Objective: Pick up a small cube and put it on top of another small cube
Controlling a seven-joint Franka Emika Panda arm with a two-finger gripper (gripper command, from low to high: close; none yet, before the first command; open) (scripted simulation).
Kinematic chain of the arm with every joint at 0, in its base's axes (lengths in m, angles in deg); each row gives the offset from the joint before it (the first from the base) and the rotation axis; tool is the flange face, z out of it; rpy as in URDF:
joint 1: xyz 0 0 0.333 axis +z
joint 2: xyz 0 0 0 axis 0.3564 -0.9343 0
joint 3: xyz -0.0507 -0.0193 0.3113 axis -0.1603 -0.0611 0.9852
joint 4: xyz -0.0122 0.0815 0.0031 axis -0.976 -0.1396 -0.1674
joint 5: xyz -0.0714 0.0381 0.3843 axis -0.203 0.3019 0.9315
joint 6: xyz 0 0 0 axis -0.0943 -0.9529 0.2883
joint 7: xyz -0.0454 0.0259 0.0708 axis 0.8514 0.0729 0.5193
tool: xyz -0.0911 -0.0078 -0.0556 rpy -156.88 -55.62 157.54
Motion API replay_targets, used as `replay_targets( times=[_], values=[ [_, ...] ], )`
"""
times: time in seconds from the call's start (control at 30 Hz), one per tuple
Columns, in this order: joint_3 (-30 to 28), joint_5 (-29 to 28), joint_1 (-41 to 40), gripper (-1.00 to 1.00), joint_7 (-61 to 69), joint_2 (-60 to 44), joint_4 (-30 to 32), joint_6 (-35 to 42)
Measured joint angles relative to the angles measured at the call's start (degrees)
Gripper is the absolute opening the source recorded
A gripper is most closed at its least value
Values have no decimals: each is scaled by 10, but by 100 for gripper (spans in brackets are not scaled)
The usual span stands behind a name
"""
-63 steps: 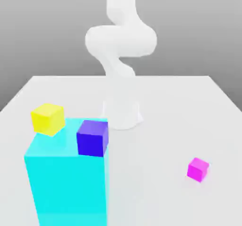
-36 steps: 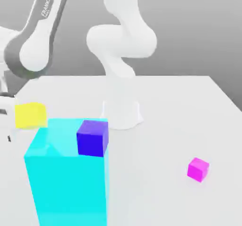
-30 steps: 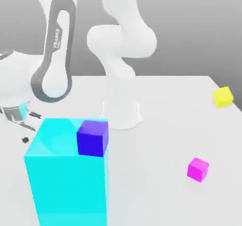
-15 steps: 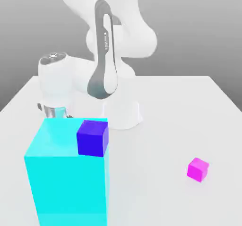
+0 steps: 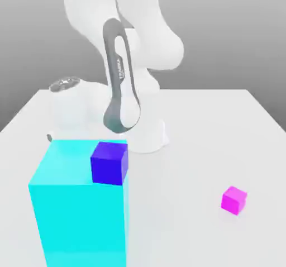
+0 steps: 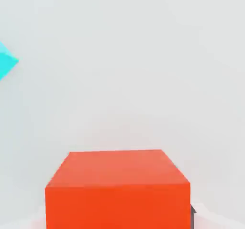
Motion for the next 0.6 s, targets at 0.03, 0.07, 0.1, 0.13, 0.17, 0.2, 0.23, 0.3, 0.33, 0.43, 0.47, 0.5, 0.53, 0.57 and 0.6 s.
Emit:
replay_targets(
  times=[0.03, 0.07, 0.1, 0.13, 0.17, 0.2, 0.23, 0.3, 0.33, 0.43, 0.47, 0.5, 0.53, 0.57, 0.6],
  values=[
    [-18, -23, 12, -100, -17, 15, 3, 13],
    [-31, -47, 18, -100, -34, 31, 6, 25],
    [-38, -69, 17, -100, -49, 47, 9, 38],
    [-41, -87, 13, -100, -61, 63, 12, 51],
    [-38, -100, 5, -100, -70, 79, 15, 64],
    [-39, -109, 2, -100, -75, 95, 18, 76],
    [-37, -115, 0, -100, -77, 111, 22, 89],
    [-45, -83, 11, -100, -45, 121, 26, 118],
    [-43, -55, 26, -100, -18, 119, 26, 136],
    [-24, 19, 84, -100, 51, 117, 20, 187],
    [-16, 41, 105, -100, 72, 116, 18, 204],
    [-7, 64, 124, -100, 93, 116, 15, 221],
    [27, 89, 120, -100, 116, 115, 13, 239],
    [36, 110, 140, -100, 136, 114, 10, 256],
    [44, 131, 160, -100, 156, 113, 7, 273]
  ],
)
